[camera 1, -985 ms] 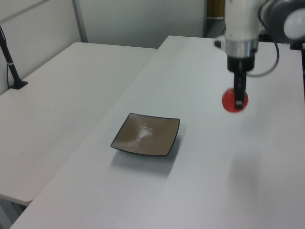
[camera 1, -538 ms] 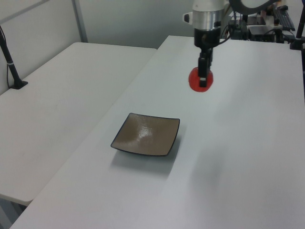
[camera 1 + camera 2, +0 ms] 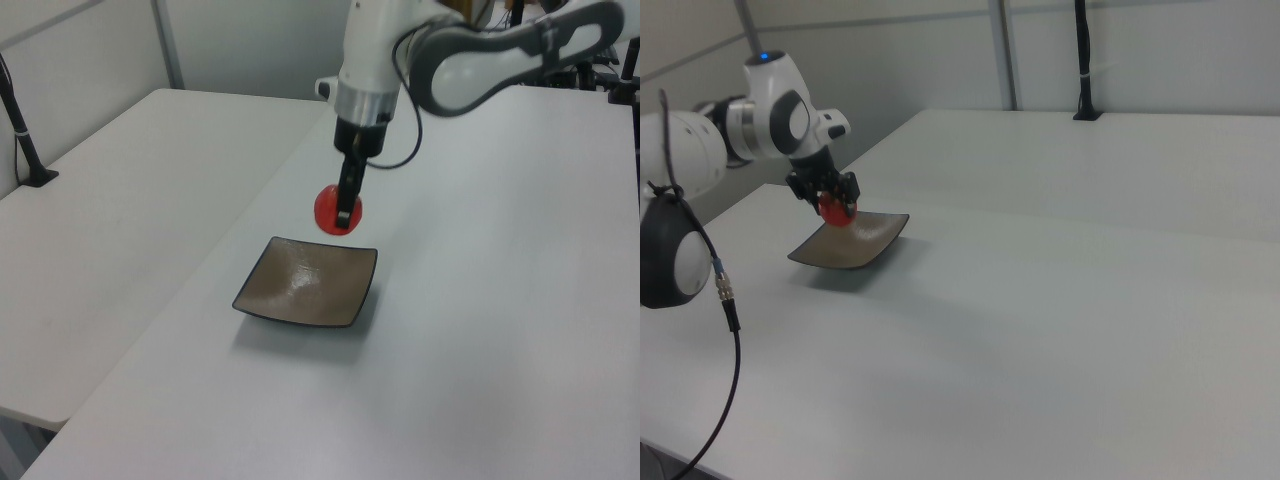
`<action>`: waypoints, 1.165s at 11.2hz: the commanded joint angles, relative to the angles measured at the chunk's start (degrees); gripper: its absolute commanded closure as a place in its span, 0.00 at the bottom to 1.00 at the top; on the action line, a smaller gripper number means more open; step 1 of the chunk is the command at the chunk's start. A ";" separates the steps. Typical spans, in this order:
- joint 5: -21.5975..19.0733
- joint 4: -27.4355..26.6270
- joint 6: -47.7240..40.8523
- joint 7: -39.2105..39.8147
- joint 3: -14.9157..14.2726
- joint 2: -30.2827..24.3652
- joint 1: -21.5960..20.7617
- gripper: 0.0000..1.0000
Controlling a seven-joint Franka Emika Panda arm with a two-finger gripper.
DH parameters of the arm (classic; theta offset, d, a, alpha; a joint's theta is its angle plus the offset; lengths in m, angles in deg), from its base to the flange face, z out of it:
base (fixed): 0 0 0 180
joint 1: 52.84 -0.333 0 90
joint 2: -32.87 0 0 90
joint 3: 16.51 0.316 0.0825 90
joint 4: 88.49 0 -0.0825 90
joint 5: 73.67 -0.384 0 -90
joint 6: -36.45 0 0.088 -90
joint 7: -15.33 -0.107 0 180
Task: Apples placed on a ceramic plate
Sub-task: 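Lift the apple and carry it over the brown square plate, then lower the apple onto the plate and open the gripper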
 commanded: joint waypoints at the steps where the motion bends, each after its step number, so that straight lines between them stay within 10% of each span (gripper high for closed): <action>1: 1.36 2.22 6.69 0.97 -3.36 5.80 -3.52 0.71; 5: 1.45 2.22 12.33 0.70 -5.13 10.12 -5.47 0.67; 9: 1.97 1.61 14.26 0.27 -5.48 11.17 -5.90 0.03; 13: 6.10 0.73 13.83 -1.22 -5.49 9.08 -6.17 0.00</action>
